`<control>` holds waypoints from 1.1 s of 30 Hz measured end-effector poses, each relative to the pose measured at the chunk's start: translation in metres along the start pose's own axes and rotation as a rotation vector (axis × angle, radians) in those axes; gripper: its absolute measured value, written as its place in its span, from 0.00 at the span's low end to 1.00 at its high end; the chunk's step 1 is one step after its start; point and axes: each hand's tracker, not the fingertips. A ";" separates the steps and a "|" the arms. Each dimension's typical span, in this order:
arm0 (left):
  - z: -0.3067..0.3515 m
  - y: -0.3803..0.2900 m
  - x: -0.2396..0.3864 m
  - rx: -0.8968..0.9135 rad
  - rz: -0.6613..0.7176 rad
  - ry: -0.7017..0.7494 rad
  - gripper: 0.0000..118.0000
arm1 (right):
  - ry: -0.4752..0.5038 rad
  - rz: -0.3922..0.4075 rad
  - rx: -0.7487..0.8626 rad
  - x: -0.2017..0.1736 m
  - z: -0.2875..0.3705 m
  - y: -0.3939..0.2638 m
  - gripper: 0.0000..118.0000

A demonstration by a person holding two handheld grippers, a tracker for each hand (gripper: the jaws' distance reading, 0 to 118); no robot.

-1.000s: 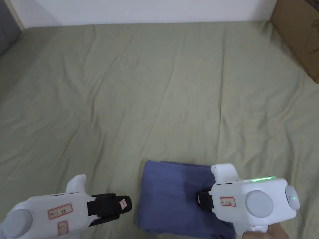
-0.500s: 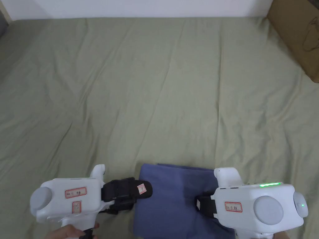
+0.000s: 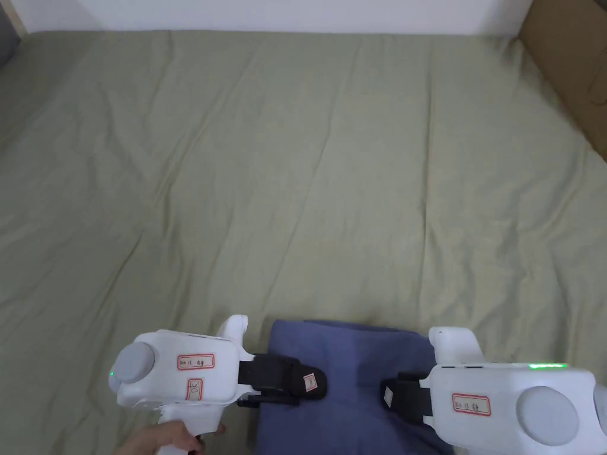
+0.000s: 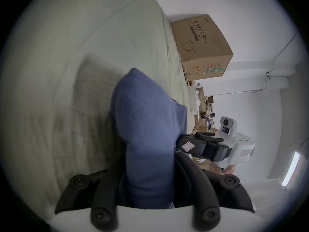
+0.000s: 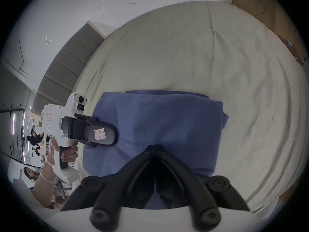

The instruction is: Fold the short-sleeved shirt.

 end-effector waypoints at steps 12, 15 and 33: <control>0.181 0.042 -0.032 0.079 -0.042 0.440 0.21 | 0.021 -0.013 0.054 -0.016 0.013 0.016 0.00; 0.242 0.058 -0.043 0.084 0.001 0.604 0.21 | 0.007 0.014 0.052 -0.023 0.010 0.019 0.00; 0.385 0.090 -0.044 0.347 0.062 1.174 0.92 | -0.044 -0.029 -0.019 -0.017 0.003 -0.004 0.00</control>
